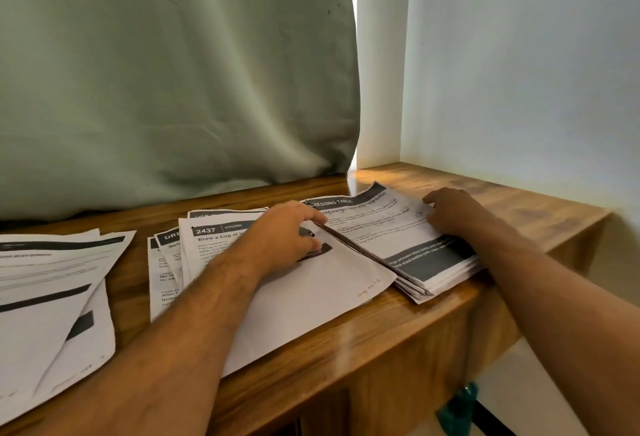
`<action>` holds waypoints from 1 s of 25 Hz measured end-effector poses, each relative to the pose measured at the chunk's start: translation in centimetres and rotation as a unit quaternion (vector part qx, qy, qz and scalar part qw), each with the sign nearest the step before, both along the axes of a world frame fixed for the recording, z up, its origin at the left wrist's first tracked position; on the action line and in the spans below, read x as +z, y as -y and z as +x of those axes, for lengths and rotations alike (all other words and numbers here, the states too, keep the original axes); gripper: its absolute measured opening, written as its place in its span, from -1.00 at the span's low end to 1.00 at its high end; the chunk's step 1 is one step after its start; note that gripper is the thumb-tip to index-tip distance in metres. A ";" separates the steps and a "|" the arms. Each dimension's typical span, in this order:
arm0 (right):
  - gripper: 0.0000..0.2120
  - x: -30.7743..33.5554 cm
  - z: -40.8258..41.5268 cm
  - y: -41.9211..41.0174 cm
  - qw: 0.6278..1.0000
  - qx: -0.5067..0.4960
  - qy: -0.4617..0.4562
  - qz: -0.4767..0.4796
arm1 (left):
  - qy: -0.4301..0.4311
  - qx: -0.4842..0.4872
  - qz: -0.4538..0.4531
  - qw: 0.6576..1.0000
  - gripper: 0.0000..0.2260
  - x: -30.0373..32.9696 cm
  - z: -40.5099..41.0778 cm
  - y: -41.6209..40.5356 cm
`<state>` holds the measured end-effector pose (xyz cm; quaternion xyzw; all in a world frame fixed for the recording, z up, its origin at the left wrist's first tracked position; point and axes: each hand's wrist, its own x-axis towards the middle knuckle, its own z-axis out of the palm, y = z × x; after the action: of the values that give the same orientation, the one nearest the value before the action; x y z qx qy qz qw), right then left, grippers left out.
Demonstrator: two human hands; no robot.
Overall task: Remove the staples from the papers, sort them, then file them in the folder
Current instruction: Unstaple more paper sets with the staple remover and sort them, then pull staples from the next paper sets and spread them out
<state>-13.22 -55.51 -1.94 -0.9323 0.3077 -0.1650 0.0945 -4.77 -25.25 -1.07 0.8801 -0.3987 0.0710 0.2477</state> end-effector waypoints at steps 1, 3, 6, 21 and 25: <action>-0.59 0.2 -0.1 -0.5 1.000 -0.007 0.008 -0.012 | 0.007 0.017 -0.002 1.000 -0.62 0.2 0.2 -0.3; -0.59 1.1 -0.2 -2.3 0.997 0.009 0.060 -0.045 | 0.013 0.058 0.005 0.998 -0.57 0.6 0.9 -1.4; -0.75 3.4 0.7 -7.3 0.975 0.125 0.181 -0.034 | -0.031 0.139 0.032 0.989 -0.45 1.4 1.8 -4.6; -0.77 6.1 9.9 -37.9 0.927 0.375 0.015 0.002 | -0.123 0.356 -0.037 0.925 -0.39 4.1 3.9 -29.5; -0.60 5.8 12.4 -43.6 0.925 0.376 -0.045 0.017 | -0.121 0.352 -0.091 0.924 -0.23 1.1 3.8 -33.7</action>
<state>-0.85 -11.92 3.84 -0.9842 -0.0591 -0.0696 0.1515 -0.94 8.50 0.07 0.9394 -0.0224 0.0826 0.3319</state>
